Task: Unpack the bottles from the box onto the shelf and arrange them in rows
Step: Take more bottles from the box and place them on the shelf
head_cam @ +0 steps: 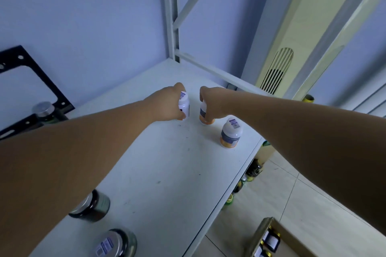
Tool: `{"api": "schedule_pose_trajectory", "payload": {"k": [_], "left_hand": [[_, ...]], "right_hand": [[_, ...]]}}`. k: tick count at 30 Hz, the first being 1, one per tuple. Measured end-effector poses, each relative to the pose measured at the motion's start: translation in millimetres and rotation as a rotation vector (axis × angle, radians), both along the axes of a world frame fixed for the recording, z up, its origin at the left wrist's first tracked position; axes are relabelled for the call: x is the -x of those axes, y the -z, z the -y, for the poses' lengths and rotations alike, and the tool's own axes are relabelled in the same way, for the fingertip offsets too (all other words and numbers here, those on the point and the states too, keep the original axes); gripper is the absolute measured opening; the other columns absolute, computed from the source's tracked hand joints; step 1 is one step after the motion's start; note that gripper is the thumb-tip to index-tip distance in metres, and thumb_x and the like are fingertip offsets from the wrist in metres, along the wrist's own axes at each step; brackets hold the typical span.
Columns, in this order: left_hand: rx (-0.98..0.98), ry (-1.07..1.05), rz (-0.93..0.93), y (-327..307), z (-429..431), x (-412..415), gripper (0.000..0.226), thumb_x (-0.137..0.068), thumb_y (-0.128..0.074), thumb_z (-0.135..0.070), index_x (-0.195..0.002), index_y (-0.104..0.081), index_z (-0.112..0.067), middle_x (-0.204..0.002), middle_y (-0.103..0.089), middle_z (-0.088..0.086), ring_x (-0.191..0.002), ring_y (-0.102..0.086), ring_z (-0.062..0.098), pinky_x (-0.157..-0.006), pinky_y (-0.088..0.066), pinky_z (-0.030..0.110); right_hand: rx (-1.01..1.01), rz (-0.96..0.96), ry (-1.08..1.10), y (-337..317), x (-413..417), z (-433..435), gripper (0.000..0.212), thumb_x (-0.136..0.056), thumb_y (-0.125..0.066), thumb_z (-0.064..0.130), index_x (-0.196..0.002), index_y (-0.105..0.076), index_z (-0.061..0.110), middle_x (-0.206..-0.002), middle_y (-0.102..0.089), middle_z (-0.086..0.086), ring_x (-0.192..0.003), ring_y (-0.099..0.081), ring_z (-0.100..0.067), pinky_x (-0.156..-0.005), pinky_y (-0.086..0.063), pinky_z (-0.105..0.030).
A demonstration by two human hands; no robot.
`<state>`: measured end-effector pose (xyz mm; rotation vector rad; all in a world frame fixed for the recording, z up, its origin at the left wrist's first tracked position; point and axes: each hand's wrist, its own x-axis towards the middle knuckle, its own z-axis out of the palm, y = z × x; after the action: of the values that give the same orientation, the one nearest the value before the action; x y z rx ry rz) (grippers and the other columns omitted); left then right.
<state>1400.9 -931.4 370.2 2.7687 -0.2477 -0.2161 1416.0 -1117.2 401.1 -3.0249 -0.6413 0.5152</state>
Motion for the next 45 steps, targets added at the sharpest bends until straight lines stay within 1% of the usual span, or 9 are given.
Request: {"api": "schedule_pose_trajectory", "payload": {"k": [5, 10, 13, 18, 22, 28, 37, 42, 45], "left_hand": [[-0.047, 0.054, -0.047, -33, 6, -4, 0.089, -0.066, -0.083, -0.041, -0.142, -0.037, -0.028, -0.131, -0.049, -0.003, -0.109, -0.056, 0.019, -0.089, -0.050, 0.036], [-0.139, 0.170, 0.069, -94, 41, -8, 0.073, -0.077, -0.079, -0.038, -0.140, -0.044, -0.026, -0.137, -0.049, 0.002, -0.116, -0.054, 0.021, -0.094, -0.046, 0.035], [-0.164, 0.255, 0.141, -124, 91, 0, 0.063, -0.080, -0.077, -0.036, -0.135, -0.050, -0.025, -0.134, -0.051, 0.000, -0.117, -0.054, 0.019, -0.097, -0.046, 0.035], [-0.143, 0.445, 0.216, -149, 212, 29, 0.051, -0.079, -0.076, -0.034, -0.127, -0.058, -0.024, -0.130, -0.058, -0.003, -0.118, -0.057, 0.017, -0.100, -0.047, 0.038], [-0.156, 0.573, 0.162, -133, 315, 66, 0.048, -0.081, -0.076, -0.036, -0.124, -0.060, -0.022, -0.126, -0.062, -0.003, -0.115, -0.058, 0.018, -0.097, -0.048, 0.037], [-0.211, 0.772, -0.047, -39, 448, 129, 0.045, -0.080, -0.077, -0.035, -0.119, -0.061, -0.019, -0.114, -0.066, 0.000, -0.098, -0.061, 0.018, -0.082, -0.049, 0.028], [-0.285, 0.823, -0.541, 165, 515, 198, 0.050, -0.080, -0.078, -0.041, -0.121, -0.060, -0.019, -0.116, -0.064, -0.001, -0.106, -0.060, 0.020, -0.094, -0.050, 0.035], [-0.237, 0.761, -0.780, 305, 522, 232, 0.052, -0.079, -0.078, -0.043, -0.122, -0.060, -0.018, -0.116, -0.065, 0.000, -0.104, -0.061, 0.019, -0.090, -0.050, 0.031], [-0.186, 0.645, -0.884, 395, 523, 254, 0.055, -0.078, -0.079, -0.043, -0.121, -0.058, -0.018, -0.119, -0.063, 0.002, -0.106, -0.060, 0.021, -0.093, -0.050, 0.034]], "right_hand": [[0.091, 0.008, -0.026, -29, 3, 11, 0.086, -0.069, -0.083, 0.037, -0.136, -0.037, 0.012, -0.113, -0.060, -0.009, -0.092, -0.059, -0.028, -0.073, -0.050, -0.035], [0.127, 0.074, -0.004, -92, 22, 56, 0.069, -0.078, -0.078, 0.033, -0.133, -0.048, 0.004, -0.123, -0.058, -0.011, -0.107, -0.057, -0.030, -0.087, -0.048, -0.035], [0.181, 0.096, 0.026, -123, 47, 105, 0.054, -0.082, -0.073, 0.037, -0.121, -0.060, 0.001, -0.119, -0.061, -0.012, -0.104, -0.058, -0.030, -0.084, -0.048, -0.033], [0.194, 0.101, 0.146, -140, 103, 220, 0.034, -0.084, -0.072, 0.037, -0.091, -0.063, 0.005, -0.075, -0.054, -0.004, -0.077, -0.049, -0.023, -0.051, -0.031, -0.022], [0.177, 0.003, 0.272, -108, 155, 311, 0.048, -0.083, -0.072, 0.040, -0.111, -0.065, 0.001, -0.107, -0.068, -0.010, -0.097, -0.059, -0.025, -0.075, -0.046, -0.030], [0.142, -0.197, 0.466, -17, 237, 436, 0.059, -0.083, -0.072, 0.044, -0.125, -0.063, 0.003, -0.122, -0.065, -0.011, -0.111, -0.059, -0.027, -0.094, -0.046, -0.031], [-0.024, -0.544, 0.745, 180, 329, 512, 0.060, -0.079, -0.078, 0.035, -0.126, -0.060, 0.002, -0.124, -0.064, -0.011, -0.111, -0.060, -0.030, -0.094, -0.049, -0.037], [-0.039, -0.651, 0.768, 308, 359, 505, 0.043, -0.074, -0.078, 0.033, -0.105, -0.066, 0.006, -0.104, -0.068, -0.011, -0.085, -0.059, -0.025, -0.068, -0.043, -0.026], [-0.025, -0.709, 0.760, 389, 374, 500, 0.035, -0.076, -0.076, 0.031, -0.099, -0.067, 0.007, -0.093, -0.067, -0.008, -0.086, -0.062, -0.027, -0.059, -0.037, -0.025]]}}
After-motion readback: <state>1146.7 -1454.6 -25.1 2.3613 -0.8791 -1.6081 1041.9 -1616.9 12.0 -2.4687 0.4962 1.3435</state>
